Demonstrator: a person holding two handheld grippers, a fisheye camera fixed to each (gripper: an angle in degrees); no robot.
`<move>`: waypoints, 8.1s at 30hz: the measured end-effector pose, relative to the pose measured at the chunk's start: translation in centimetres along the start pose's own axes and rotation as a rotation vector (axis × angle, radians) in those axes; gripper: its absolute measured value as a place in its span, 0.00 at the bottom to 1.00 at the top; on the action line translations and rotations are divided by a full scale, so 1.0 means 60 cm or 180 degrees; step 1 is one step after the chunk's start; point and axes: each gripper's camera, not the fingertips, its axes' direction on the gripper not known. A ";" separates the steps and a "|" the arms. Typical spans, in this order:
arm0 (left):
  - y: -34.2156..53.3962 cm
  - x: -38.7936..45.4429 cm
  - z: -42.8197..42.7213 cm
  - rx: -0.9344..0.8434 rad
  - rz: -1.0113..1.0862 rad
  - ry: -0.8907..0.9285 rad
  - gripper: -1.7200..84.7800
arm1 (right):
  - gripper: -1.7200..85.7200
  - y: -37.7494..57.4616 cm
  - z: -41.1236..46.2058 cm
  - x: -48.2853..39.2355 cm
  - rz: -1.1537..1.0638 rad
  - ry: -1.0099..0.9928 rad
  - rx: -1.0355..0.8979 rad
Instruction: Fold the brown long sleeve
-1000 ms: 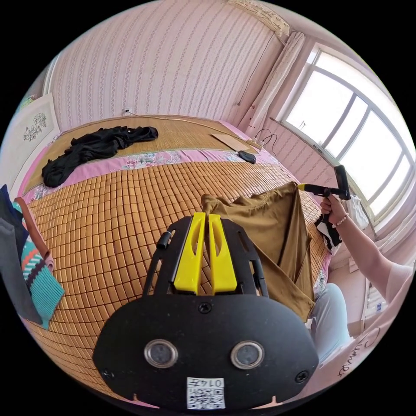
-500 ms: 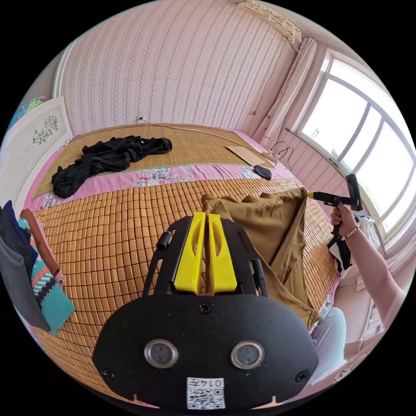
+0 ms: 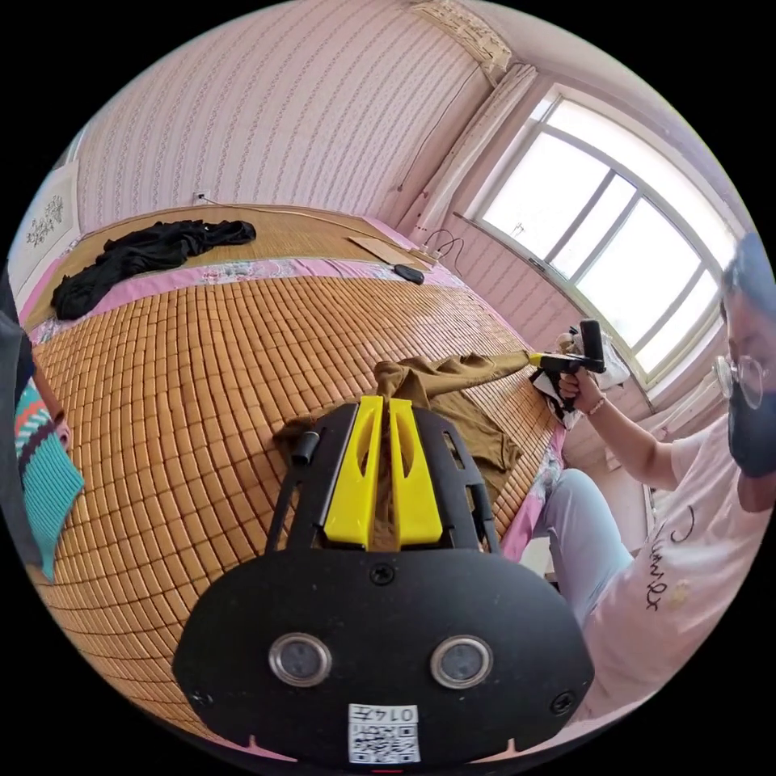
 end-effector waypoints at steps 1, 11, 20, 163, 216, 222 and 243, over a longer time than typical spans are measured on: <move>0.053 0.008 0.020 -0.0106 -0.0099 -0.0054 0.01 | 0.02 0.038 0.029 0.006 0.0143 0.0022 -0.0212; 0.192 0.020 0.081 -0.0538 -0.0745 -0.0466 0.07 | 0.02 0.144 0.108 0.012 0.0719 0.0422 -0.0592; 0.117 0.121 0.066 -0.0546 -0.0087 -0.0809 0.09 | 0.08 0.057 0.175 -0.119 -0.0221 0.0363 -0.0606; 0.408 0.726 0.456 -0.0693 0.1633 -0.0203 0.19 | 0.03 0.274 0.120 -0.035 0.1441 0.0141 -0.0731; 0.459 0.435 0.233 -0.0310 -0.0599 -0.0463 0.06 | 0.05 0.079 0.290 -0.197 0.1290 0.0223 -0.0028; 0.479 0.365 0.189 -0.0477 -0.1036 -0.0560 0.02 | 0.06 0.024 0.296 -0.242 0.0626 0.0460 -0.0274; 0.458 0.337 0.238 -0.0407 -0.1168 -0.0404 0.03 | 0.12 -0.122 0.487 -0.350 -0.0855 0.1075 -0.1624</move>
